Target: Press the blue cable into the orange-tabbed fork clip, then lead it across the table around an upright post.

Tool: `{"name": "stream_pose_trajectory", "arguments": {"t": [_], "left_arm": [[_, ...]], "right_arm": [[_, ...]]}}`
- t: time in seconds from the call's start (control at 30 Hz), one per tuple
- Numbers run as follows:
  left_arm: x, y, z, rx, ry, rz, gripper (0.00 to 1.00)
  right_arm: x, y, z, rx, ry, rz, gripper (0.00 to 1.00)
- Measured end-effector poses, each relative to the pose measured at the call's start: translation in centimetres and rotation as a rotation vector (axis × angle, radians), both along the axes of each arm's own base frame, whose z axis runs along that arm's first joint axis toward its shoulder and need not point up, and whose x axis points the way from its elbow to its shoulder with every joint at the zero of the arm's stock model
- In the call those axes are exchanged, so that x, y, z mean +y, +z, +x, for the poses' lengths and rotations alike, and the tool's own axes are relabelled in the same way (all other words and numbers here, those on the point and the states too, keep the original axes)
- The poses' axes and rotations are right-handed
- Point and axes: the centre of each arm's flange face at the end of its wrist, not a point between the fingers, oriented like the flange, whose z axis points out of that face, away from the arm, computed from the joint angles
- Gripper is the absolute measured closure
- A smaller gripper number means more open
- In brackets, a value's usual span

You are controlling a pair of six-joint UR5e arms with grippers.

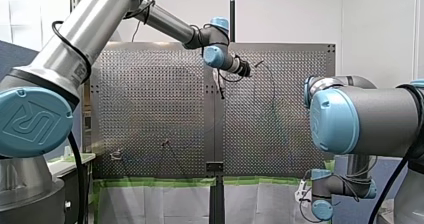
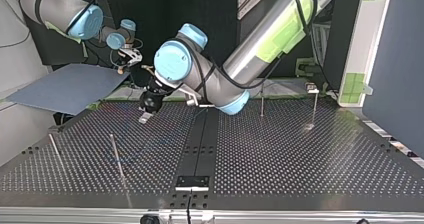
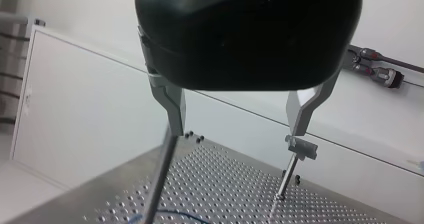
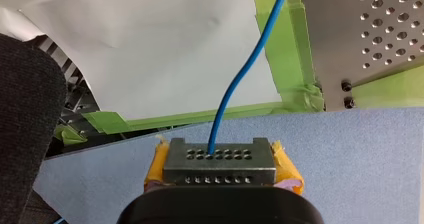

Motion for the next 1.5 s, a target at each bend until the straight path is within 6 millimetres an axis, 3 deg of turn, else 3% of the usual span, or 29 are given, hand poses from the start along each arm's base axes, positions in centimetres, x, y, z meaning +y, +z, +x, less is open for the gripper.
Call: {"name": "stream_pose_trajectory", "arguments": {"t": [0.13, 0.47, 0.87, 1.13, 1.5], "left_arm": [[0.6, 0.8, -1.3, -0.009, -0.008, 0.022, 0.0], [1.4, 8.6, -3.5, -0.062, -0.054, -0.01, 0.0], [1.8, 12.0, -3.4, -0.062, -0.063, -0.023, 0.0], [1.7, 11.9, -3.8, -0.072, -0.071, 0.032, 0.0], [-0.1, 7.6, -4.2, -0.05, -0.096, 0.17, 0.0]], "right_arm": [[0.0, 0.0, 0.1, 0.0, 0.004, 0.0, 1.0], [0.1, 0.0, 0.4, -0.001, 0.009, 0.0, 1.0], [0.2, 0.0, 0.7, -0.007, 0.014, 0.001, 1.0], [0.2, 0.0, 0.8, -0.011, 0.016, 0.0, 1.0], [0.3, 0.0, 1.0, -0.016, 0.019, 0.002, 1.0]]}}
